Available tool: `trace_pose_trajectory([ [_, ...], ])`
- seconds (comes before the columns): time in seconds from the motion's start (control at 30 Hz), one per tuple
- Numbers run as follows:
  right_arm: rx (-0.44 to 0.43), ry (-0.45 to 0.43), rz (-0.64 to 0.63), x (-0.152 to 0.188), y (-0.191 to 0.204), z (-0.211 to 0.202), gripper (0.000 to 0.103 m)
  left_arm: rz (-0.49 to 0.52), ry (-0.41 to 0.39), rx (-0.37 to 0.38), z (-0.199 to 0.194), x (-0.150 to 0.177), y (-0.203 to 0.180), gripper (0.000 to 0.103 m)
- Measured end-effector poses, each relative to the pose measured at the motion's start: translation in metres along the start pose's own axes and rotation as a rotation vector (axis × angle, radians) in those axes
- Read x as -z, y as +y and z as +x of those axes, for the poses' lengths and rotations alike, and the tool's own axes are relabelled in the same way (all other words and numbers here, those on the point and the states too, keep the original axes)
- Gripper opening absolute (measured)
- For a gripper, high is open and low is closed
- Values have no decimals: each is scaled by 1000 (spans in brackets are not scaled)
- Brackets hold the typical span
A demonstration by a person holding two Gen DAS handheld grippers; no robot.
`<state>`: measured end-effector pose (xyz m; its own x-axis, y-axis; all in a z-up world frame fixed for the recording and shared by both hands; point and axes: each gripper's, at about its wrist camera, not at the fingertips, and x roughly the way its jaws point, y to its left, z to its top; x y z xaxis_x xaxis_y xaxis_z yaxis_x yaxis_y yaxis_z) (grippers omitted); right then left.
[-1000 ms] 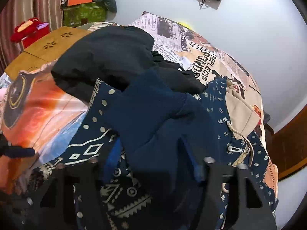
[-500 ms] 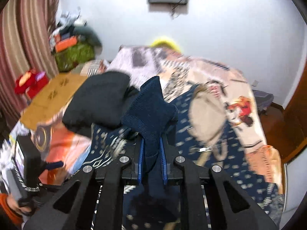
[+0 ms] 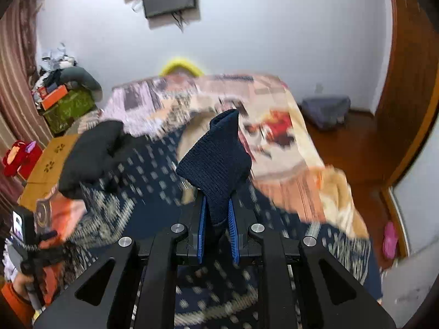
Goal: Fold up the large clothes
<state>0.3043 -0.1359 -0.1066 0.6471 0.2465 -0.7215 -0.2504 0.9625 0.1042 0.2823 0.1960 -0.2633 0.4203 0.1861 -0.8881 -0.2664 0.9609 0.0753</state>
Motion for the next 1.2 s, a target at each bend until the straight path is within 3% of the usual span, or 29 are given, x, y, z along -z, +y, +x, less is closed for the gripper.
trace_pose_trajectory([
  [0.23, -15, 157, 112, 53, -39, 21, 13, -10, 15, -9, 12, 4, 6, 81],
  [0.4, 7, 210, 162, 76, -56, 23, 14, -8, 29, -15, 15, 3, 8, 82],
  [0.5, -3, 211, 191, 81, -69, 13, 18, 10, 43, -22, 12, 3, 6, 82],
  [0.57, -19, 218, 210, 81, -77, 6, 29, 28, 52, -24, 7, 6, 2, 82],
  [0.7, -16, 173, 187, 81, -81, -13, 31, 55, 45, 1, -12, 11, -1, 82],
  [0.83, -8, 110, 165, 74, -89, -39, 38, 95, -17, 17, -46, 8, -13, 82],
  [0.97, -7, 22, 205, 67, -107, -66, 54, 124, -97, 42, -82, -2, -31, 82],
  [1.2, 3, -31, 326, 70, -154, -88, 60, 148, -190, 147, -120, -26, -75, 82],
])
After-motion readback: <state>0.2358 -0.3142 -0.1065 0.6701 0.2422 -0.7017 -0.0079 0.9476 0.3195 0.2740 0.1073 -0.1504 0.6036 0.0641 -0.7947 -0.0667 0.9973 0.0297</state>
